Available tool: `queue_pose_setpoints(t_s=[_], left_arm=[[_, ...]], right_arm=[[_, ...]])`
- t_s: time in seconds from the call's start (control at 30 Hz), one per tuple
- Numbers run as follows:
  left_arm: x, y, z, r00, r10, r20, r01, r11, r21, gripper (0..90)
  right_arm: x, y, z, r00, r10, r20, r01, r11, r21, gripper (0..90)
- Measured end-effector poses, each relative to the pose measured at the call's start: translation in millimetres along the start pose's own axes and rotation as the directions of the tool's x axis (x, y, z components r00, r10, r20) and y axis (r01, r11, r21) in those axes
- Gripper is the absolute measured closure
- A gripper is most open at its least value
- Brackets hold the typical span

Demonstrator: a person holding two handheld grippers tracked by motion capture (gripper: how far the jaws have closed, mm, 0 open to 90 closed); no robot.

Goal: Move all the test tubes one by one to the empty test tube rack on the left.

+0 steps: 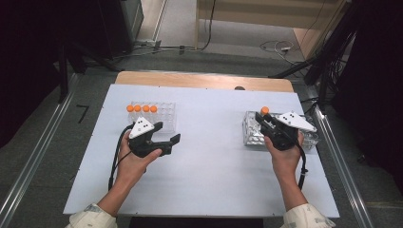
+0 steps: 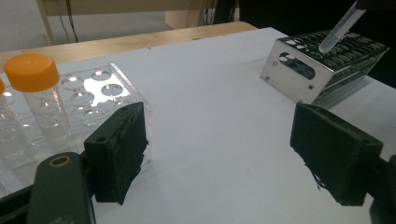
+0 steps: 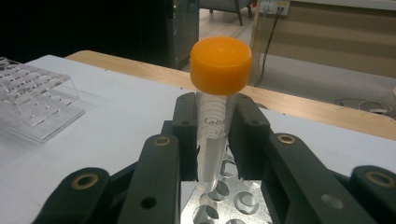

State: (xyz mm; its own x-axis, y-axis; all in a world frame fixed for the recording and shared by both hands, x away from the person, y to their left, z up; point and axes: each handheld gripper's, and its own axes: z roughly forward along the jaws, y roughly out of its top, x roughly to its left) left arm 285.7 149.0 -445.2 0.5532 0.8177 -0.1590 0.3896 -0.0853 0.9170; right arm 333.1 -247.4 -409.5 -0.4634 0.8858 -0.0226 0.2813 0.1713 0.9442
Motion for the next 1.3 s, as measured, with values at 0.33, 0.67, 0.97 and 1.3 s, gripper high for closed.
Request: queue_pose_setpoints(t_s=[0.33, 0.67, 0.97, 1.3], left_arm=[[-2.0, 0.8, 0.1, 1.0, 0.002, 0.007, -0.002, 1.0, -0.001, 19.7], [-7.6, 2.7, 0.1, 0.9996, 0.013, 0.024, -0.013, 0.9999, -0.003, 19.7], [-17.4, 5.1, 3.5, 0.9986, 0.023, 0.048, -0.022, 0.9997, -0.008, 19.9], [-32.7, 11.2, 2.5, 0.9953, 0.047, 0.085, -0.044, 0.9983, -0.038, 20.9]], right_arm=[[12.2, -0.3, 1.0, 0.999, -0.019, -0.04, 0.02, 1.0, 0.009, 71.4], [32.2, -4.2, 9.1, 0.9946, -0.05, -0.091, 0.054, 0.998, 0.035, 71.4], [53.5, -12.0, 19.1, 0.9856, -0.086, -0.146, 0.096, 0.993, 0.067, 71.4], [90.0, -16.8, 27.4, 0.9624, -0.127, -0.24, 0.15, 0.985, 0.081, 71.4]])
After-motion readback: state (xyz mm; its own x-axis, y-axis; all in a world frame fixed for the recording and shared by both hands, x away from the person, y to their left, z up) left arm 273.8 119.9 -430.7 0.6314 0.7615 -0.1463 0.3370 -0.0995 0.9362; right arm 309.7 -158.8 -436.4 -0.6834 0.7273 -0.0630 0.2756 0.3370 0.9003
